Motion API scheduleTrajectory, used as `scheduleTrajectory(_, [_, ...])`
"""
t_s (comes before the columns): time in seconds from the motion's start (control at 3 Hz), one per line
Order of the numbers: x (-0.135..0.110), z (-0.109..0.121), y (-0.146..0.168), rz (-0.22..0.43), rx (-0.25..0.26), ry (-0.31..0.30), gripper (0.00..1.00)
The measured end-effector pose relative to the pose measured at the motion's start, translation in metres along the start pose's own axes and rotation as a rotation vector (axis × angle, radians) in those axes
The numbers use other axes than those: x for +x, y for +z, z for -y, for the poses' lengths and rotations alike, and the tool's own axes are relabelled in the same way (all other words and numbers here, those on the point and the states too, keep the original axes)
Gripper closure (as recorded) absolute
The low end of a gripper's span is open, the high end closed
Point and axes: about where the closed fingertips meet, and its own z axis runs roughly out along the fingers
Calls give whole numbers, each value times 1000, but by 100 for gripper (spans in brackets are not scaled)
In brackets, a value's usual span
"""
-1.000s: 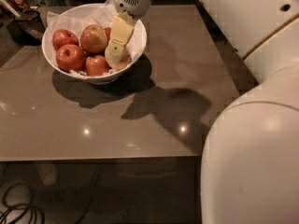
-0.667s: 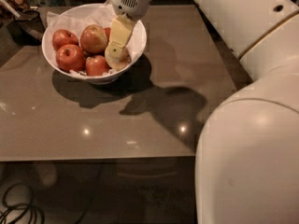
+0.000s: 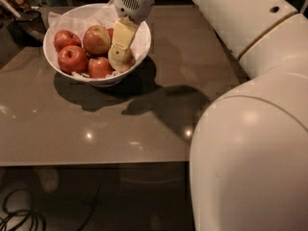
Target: Pick apple from white bowl
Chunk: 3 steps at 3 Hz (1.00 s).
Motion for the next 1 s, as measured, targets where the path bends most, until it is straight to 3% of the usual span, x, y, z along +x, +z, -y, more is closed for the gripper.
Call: scheduleTrajectory(1.0, [-2,8,24,-24,-39,22,17])
